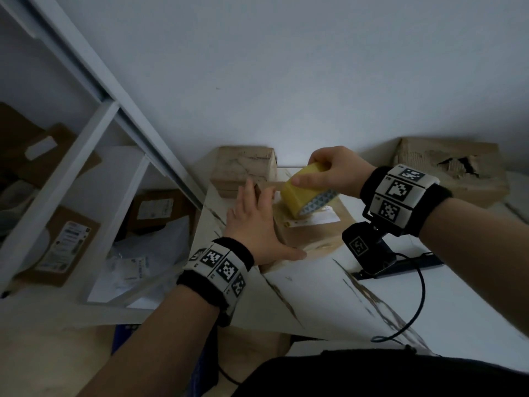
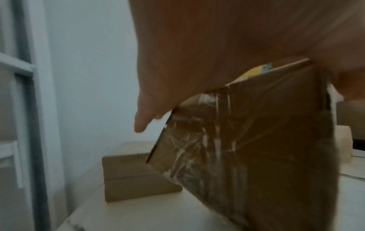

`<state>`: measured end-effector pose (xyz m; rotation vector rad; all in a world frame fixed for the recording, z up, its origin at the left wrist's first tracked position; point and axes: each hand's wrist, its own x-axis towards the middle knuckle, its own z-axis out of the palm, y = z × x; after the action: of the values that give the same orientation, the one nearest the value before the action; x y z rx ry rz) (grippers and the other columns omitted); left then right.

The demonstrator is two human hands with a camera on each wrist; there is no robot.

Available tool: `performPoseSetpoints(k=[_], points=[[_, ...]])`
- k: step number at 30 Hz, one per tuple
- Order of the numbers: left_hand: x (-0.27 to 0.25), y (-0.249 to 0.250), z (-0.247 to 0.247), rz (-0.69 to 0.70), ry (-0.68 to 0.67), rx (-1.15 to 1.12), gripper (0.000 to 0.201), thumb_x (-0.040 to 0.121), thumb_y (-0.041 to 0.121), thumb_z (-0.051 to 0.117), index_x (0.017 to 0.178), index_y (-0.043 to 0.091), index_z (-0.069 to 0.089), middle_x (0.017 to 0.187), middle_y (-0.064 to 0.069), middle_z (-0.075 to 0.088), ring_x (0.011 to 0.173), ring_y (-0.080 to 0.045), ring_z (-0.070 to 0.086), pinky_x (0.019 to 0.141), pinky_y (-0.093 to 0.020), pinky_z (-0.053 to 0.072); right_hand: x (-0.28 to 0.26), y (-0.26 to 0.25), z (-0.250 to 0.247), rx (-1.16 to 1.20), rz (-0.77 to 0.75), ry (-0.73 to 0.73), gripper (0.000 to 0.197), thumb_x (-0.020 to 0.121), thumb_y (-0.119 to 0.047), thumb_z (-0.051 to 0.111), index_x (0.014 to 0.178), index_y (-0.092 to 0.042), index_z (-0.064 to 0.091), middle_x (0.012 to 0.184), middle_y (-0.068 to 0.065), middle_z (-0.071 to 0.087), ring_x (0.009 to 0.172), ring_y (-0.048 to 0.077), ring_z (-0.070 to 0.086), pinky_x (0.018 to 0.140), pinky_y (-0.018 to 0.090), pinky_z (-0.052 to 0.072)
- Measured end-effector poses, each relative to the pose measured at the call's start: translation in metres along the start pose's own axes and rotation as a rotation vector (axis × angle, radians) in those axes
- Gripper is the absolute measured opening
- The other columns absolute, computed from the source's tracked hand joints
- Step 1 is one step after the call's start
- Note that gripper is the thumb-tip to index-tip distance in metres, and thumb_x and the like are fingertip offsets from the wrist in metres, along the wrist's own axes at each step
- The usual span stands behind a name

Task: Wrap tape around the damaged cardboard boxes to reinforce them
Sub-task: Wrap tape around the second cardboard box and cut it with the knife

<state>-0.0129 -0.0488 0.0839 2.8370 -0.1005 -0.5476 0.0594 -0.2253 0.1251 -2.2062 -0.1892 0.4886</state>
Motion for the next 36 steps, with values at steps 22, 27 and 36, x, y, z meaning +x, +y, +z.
performPoseSetpoints(k=[22, 27, 36], points=[[0.02, -0.015, 0.045, 0.11, -0.116, 0.194, 0.135, 0.058, 0.083, 0.058, 0.15, 0.014, -0.012, 0.157, 0.001, -0.019, 0.146, -0.016, -0.009, 0.118, -0.048, 0.003, -0.009, -0.001, 0.014, -0.428, -0.044, -0.021, 0.033, 0.07, -0.048, 0.075, 0.089, -0.024, 0.063, 0.081, -0.007, 0.056, 0.079, 0.012, 0.052, 0.069, 0.027, 0.045], [0.025, -0.012, 0.04, 0.119, -0.089, 0.208, 0.138, 0.053, 0.083, 0.063, 0.15, 0.014, -0.006, 0.158, 0.002, -0.013, 0.146, -0.018, 0.002, 0.118, -0.049, 0.007, -0.005, 0.015, -0.017, -0.594, 0.048, 0.033, 0.038, 0.066, -0.055, 0.074, 0.083, -0.025, 0.058, 0.08, -0.004, 0.058, 0.078, 0.016, 0.054, 0.067, 0.029, 0.046], [0.031, -0.002, 0.031, 0.107, -0.084, 0.282, 0.138, 0.048, 0.08, 0.068, 0.149, 0.012, 0.003, 0.157, -0.002, 0.001, 0.144, -0.023, 0.012, 0.116, -0.05, 0.015, 0.0, 0.034, -0.016, -0.593, 0.092, 0.081, 0.043, 0.072, -0.066, 0.062, 0.078, -0.023, 0.057, 0.07, -0.008, 0.052, 0.077, 0.017, 0.054, 0.069, 0.027, 0.039]])
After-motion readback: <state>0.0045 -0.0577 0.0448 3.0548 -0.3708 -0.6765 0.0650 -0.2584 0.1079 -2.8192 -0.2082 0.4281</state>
